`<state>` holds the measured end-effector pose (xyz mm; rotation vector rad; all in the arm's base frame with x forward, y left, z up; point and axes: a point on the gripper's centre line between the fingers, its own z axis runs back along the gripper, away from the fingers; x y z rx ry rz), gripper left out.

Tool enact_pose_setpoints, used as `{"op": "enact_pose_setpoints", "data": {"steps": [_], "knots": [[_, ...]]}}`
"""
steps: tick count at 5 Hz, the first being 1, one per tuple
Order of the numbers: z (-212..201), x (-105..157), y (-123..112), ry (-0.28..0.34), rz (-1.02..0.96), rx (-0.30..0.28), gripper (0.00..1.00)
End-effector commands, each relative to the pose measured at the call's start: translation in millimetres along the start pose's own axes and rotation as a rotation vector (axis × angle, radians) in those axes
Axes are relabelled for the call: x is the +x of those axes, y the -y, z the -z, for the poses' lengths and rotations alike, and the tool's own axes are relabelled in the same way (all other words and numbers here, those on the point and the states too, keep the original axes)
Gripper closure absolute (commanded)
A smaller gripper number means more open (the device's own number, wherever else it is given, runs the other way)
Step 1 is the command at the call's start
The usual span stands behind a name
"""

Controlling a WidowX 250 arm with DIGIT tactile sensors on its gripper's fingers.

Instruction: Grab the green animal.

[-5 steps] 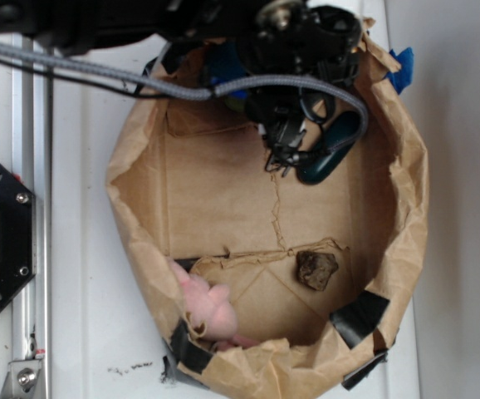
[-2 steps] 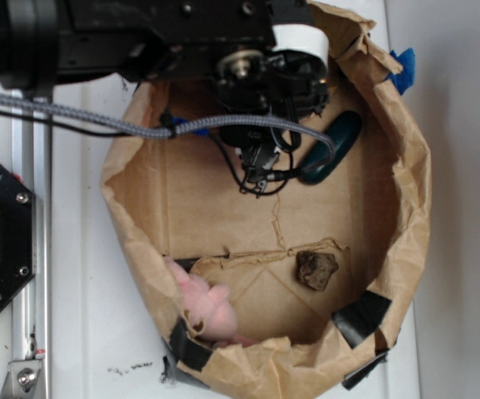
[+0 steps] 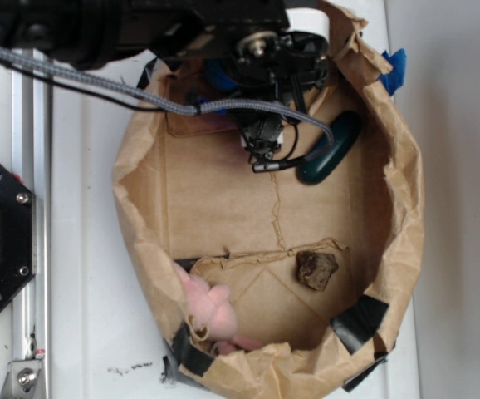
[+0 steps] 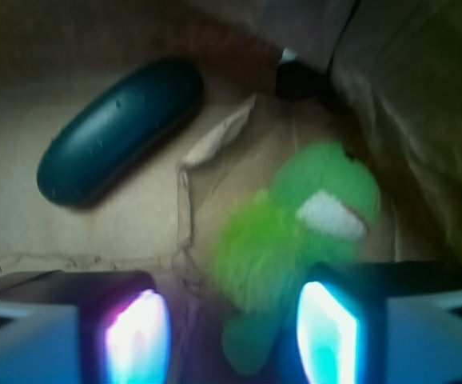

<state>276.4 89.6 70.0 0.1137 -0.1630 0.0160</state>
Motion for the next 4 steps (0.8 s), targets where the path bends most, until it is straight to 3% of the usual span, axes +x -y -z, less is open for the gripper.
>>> {"op": "enact_pose_setpoints", "data": {"steps": [1, 4], "knots": [[8.8, 11.1, -24.4, 0.008, -0.013, 0.041, 0.0], [36.4, 4.8, -11.7, -0.062, 0.02, 0.055, 0.0]]}}
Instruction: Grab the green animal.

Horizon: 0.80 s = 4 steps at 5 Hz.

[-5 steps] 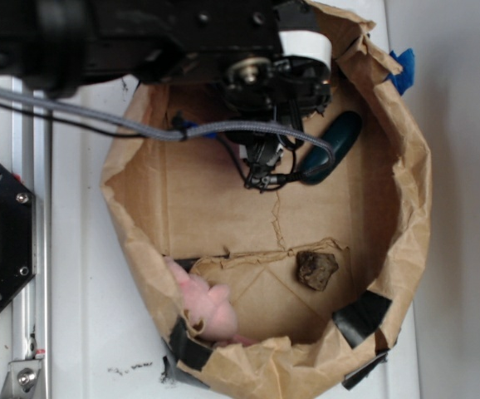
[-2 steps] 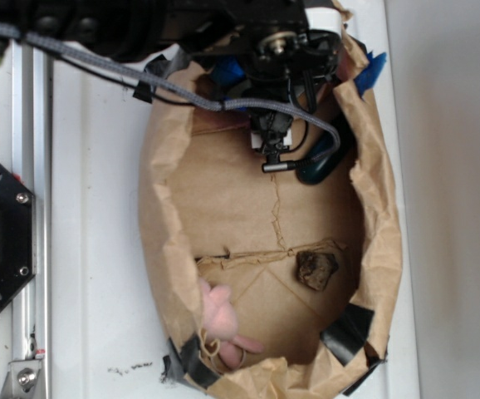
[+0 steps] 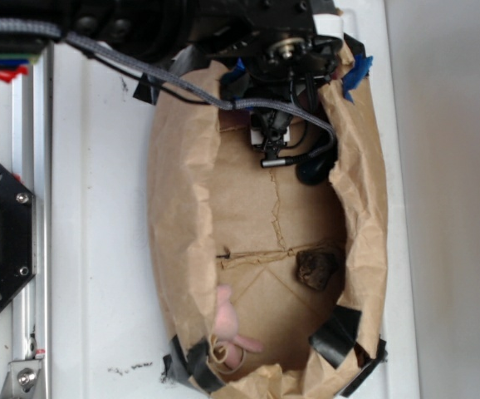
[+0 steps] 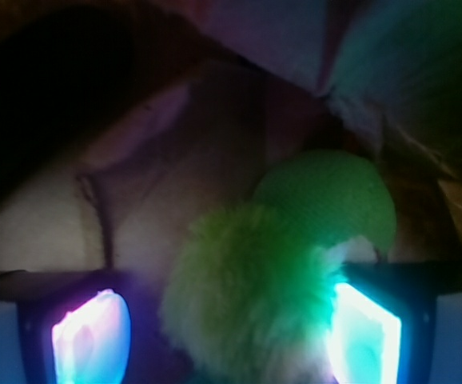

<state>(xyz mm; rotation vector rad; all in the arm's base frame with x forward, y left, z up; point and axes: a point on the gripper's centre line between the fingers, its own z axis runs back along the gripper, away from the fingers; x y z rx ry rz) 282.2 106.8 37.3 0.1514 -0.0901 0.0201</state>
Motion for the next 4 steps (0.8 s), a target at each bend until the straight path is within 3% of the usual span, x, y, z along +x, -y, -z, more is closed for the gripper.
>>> {"op": "enact_pose_setpoints", "data": {"steps": [1, 2, 3, 4], "knots": [[5.2, 3.0, 6.6, -0.001, 0.021, 0.029, 0.0], [7.2, 0.3, 9.6, -0.003, 0.022, 0.031, 0.0], [9.0, -0.8, 6.8, 0.003, -0.005, 0.029, 1.0], [9.2, -3.6, 7.8, 0.005, -0.004, 0.031, 1.0]]}}
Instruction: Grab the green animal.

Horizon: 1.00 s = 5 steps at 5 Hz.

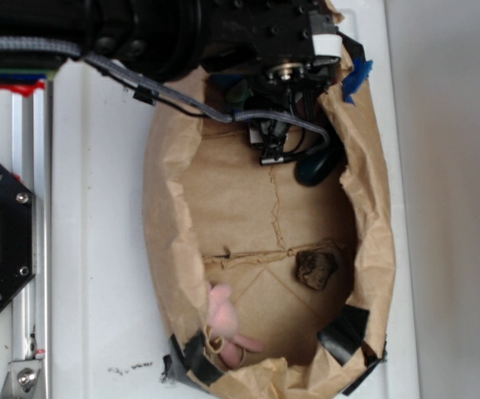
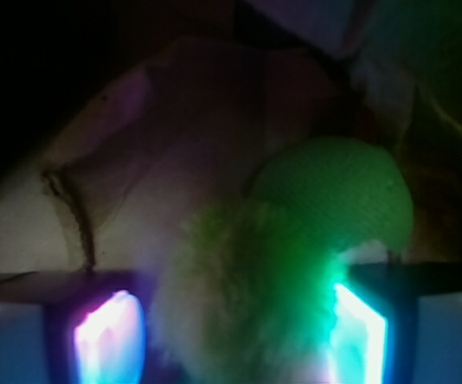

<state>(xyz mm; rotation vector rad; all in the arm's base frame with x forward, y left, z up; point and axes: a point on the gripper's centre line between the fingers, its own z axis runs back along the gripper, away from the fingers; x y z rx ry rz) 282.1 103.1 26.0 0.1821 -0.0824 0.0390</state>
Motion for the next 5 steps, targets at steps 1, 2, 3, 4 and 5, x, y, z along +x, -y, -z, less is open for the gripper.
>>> {"op": "enact_pose_setpoints", "data": {"steps": [1, 2, 3, 4, 5], "knots": [[-1.6, -3.3, 2.9, 0.015, 0.014, 0.0, 1.0], [-1.6, -4.6, 4.7, 0.018, 0.019, 0.001, 1.0], [-1.6, -5.9, 6.3, 0.019, 0.021, 0.001, 1.0], [-14.1, -4.3, 9.1, 0.029, 0.017, -0.015, 1.0], [-71.3, -1.2, 45.7, 0.062, 0.073, -0.069, 1.0]]}}
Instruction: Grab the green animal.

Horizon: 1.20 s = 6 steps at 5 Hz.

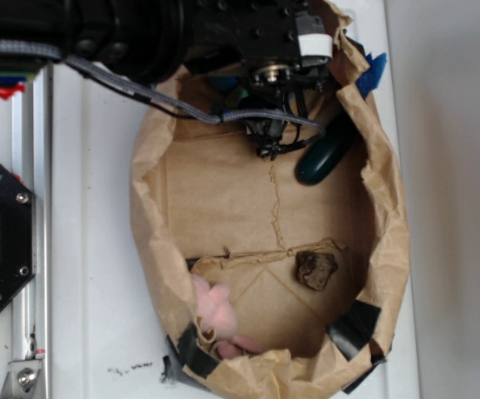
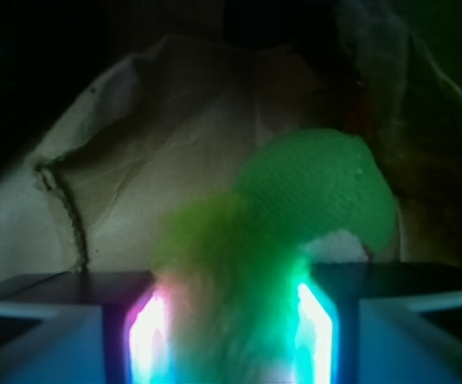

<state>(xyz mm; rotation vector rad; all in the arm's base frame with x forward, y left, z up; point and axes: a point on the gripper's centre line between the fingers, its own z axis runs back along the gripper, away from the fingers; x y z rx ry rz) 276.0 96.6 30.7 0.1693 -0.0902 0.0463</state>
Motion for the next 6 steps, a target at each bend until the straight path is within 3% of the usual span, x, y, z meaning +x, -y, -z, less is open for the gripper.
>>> {"op": "enact_pose_setpoints", "data": {"steps": [1, 2, 3, 5, 6], "knots": [[-118.3, 5.4, 50.0, 0.04, 0.033, -0.082, 1.0], [-168.4, 1.2, 41.4, 0.09, 0.02, -0.122, 1.0], [-187.8, -0.1, 36.1, 0.116, 0.005, -0.153, 1.0], [-191.8, -0.2, 30.0, 0.103, 0.007, -0.191, 1.0], [-187.2, 1.4, 28.0, 0.095, 0.0, -0.182, 1.0]]}}
